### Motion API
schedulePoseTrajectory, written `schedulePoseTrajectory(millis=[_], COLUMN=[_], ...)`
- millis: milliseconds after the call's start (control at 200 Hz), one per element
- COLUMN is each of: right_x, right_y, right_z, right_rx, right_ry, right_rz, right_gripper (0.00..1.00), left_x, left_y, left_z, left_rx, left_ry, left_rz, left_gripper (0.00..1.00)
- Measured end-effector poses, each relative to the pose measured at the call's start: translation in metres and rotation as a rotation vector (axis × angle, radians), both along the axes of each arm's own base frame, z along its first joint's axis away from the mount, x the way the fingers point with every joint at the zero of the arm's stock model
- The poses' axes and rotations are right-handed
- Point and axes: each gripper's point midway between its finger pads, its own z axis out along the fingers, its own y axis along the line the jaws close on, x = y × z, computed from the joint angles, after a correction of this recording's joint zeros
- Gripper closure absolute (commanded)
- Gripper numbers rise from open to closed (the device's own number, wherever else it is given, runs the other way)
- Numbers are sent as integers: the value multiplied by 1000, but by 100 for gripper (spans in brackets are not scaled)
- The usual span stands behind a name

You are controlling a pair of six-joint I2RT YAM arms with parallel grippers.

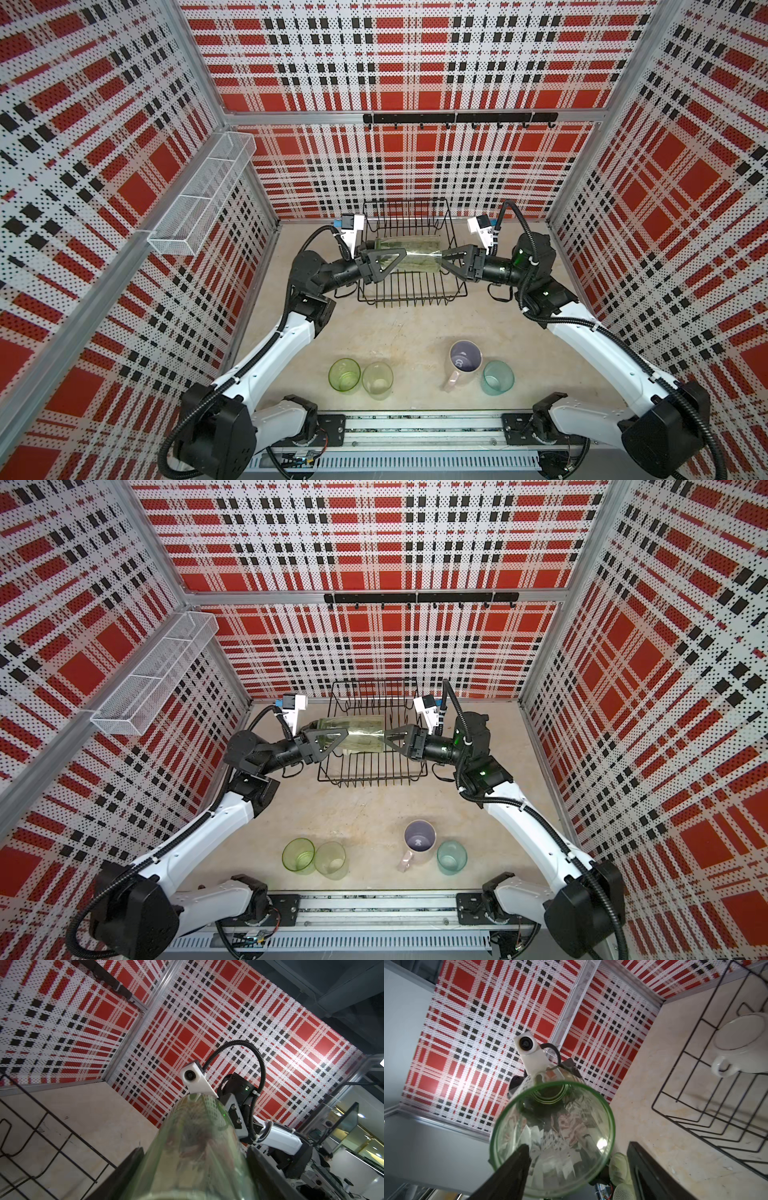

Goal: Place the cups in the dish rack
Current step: 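Close the left gripper on the green cup while the right gripper holds it, then lower the green cup into the rack with the left gripper while the right withdraws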

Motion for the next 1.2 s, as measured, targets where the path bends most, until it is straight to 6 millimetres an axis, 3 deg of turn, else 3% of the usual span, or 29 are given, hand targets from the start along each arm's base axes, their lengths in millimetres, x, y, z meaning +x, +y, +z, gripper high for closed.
schedulePoseTrajectory(millis=[85, 150, 366, 541, 666, 847, 1027, 1198], right_x=[11, 14, 21, 17, 15, 2, -5, -2], right_y=[-10, -19, -63, -98, -117, -129, -134, -136], right_z=[-20, -38, -96, -125, -139, -170, -202, -202], right_rx=[-71, -137, -373, -507, -589, -676, -719, -719], right_ry=[14, 16, -15, -49, -71, -85, -59, -63], right_rz=[-94, -159, -383, -525, -597, -632, -651, -675], right_gripper=[18, 9, 8, 7, 0, 0, 0, 0], left_x=[14, 30, 74, 102, 121, 141, 159, 173], left_y=[6, 12, 26, 15, -4, -27, -38, -41], left_z=[-12, -23, -37, -68, -93, -119, -147, -181], left_rx=[43, 99, 310, 463, 602, 771, 898, 1002], left_ry=[14, 35, 35, 90, 131, 146, 158, 189], left_rz=[91, 185, 458, 540, 583, 637, 663, 663], left_gripper=[35, 35, 35, 37, 37, 37, 36, 36])
